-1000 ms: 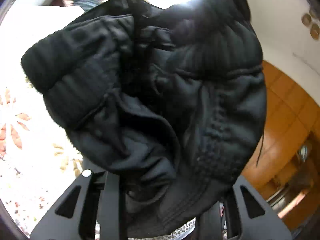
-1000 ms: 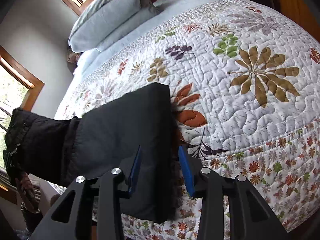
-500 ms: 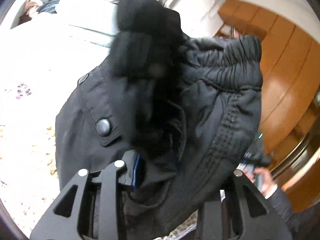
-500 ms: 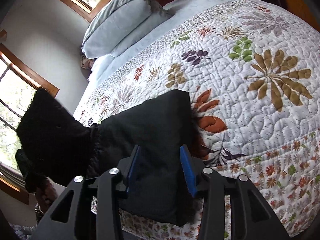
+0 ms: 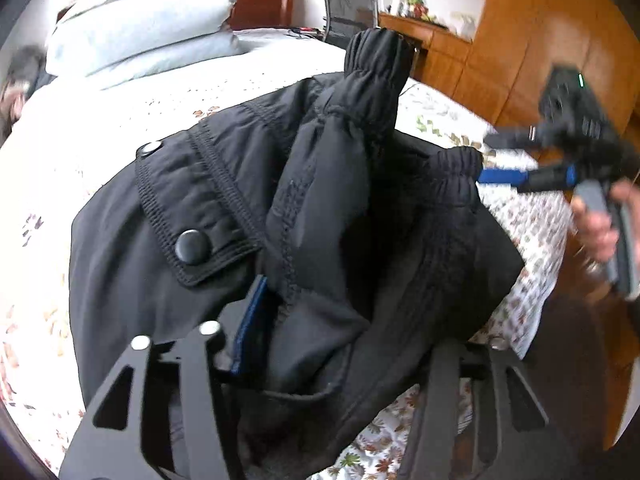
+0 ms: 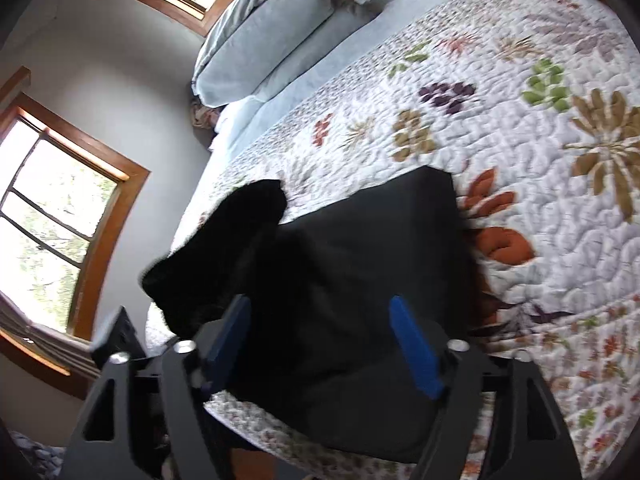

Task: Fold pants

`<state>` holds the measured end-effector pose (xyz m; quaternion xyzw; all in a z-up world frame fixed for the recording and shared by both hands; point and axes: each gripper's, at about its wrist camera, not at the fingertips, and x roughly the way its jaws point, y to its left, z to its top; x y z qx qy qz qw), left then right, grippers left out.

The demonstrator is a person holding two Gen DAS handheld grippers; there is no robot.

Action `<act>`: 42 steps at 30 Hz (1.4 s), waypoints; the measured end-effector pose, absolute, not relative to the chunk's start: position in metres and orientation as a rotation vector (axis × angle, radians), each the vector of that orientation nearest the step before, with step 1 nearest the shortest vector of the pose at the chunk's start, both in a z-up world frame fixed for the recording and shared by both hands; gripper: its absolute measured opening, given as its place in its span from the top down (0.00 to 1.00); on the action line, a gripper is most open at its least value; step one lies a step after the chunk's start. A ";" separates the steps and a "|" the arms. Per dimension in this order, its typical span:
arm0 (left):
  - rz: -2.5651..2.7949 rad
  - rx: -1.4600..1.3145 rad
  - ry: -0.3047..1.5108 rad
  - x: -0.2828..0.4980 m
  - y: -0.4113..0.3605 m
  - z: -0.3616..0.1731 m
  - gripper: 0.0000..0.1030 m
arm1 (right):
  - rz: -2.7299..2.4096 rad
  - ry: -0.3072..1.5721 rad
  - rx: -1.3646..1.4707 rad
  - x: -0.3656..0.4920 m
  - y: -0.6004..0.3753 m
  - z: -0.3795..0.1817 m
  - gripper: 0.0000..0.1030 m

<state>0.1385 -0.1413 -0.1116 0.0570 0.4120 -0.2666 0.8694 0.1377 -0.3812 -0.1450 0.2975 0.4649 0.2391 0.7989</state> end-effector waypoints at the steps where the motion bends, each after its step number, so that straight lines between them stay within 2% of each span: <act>1: -0.555 0.142 0.859 0.137 -0.147 -0.112 0.35 | 0.533 1.004 0.647 0.141 -0.377 -0.144 0.17; 2: -0.560 0.154 0.858 0.132 -0.153 -0.115 0.30 | 0.550 1.013 0.663 0.145 -0.374 -0.144 0.11; 3: -0.572 0.166 0.858 0.126 -0.157 -0.117 0.21 | 0.564 1.026 0.685 0.148 -0.371 -0.145 0.08; 7: -0.566 0.240 0.838 0.115 -0.170 -0.119 0.15 | 0.614 1.141 0.855 0.170 -0.359 -0.162 0.08; 14: -0.588 0.224 0.834 0.107 -0.155 -0.110 0.14 | 0.627 1.279 0.948 0.199 -0.330 -0.182 0.07; 22: -0.543 -0.066 0.809 0.105 -0.083 -0.082 0.12 | 0.668 1.340 0.828 0.211 -0.286 -0.182 0.07; 27: -0.422 -0.185 0.814 0.115 -0.027 -0.080 0.11 | 0.651 1.341 0.732 0.208 -0.269 -0.180 0.19; 28: -0.402 -0.198 0.824 0.118 -0.020 -0.083 0.11 | 0.644 1.342 0.723 0.210 -0.268 -0.181 0.25; 30: -0.391 -0.244 0.850 0.123 -0.009 -0.091 0.11 | 0.629 1.345 0.713 0.208 -0.269 -0.183 0.46; 32: -0.388 -0.269 0.883 0.128 -0.005 -0.101 0.11 | 0.623 1.342 0.705 0.205 -0.270 -0.184 0.59; 35: -0.349 -0.280 0.931 0.133 -0.001 -0.117 0.11 | 0.627 1.323 0.684 0.200 -0.272 -0.179 0.71; 38: -0.327 -0.305 0.956 0.134 0.002 -0.124 0.11 | 0.640 1.296 0.648 0.198 -0.268 -0.167 0.78; 42: -0.307 -0.337 0.955 0.133 0.010 -0.126 0.11 | 0.657 1.264 0.639 0.192 -0.266 -0.151 0.80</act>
